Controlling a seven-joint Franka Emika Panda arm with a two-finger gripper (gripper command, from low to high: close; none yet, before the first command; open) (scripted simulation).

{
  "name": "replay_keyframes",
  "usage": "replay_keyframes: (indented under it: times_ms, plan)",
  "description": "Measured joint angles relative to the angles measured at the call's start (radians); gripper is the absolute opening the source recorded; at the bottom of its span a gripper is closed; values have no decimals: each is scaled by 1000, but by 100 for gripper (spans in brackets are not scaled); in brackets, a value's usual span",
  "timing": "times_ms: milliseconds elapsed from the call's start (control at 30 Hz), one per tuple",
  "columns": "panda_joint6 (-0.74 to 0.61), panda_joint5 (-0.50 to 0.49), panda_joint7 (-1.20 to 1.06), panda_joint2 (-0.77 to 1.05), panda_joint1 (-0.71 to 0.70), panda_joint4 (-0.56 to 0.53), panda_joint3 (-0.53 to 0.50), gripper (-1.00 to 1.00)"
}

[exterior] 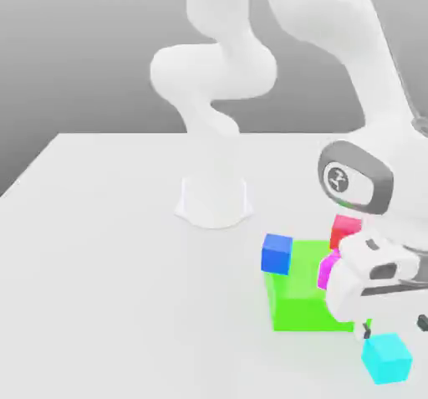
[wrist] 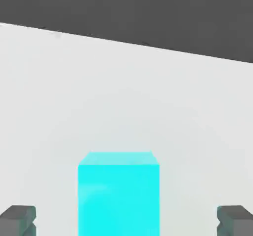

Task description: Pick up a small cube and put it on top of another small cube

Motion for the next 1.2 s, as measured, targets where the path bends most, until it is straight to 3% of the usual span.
replay_keyframes:
  times_ms: [33, 267, 433, 700, 900, 1200]
  plan:
    - [22, -18, 14, 30, 17, 7, -21, -100]
    - [26, -20, 16, 33, 20, 8, -23, -100]
    - [-78, 67, -60, -120, -50, -12, 44, -100]
    - [-181, 97, 150, -377, -9, -123, 50, -100]
    - [-246, 245, 290, -595, 69, -271, 77, -100]
    - [-356, 572, 428, -940, 235, -490, 77, -100]
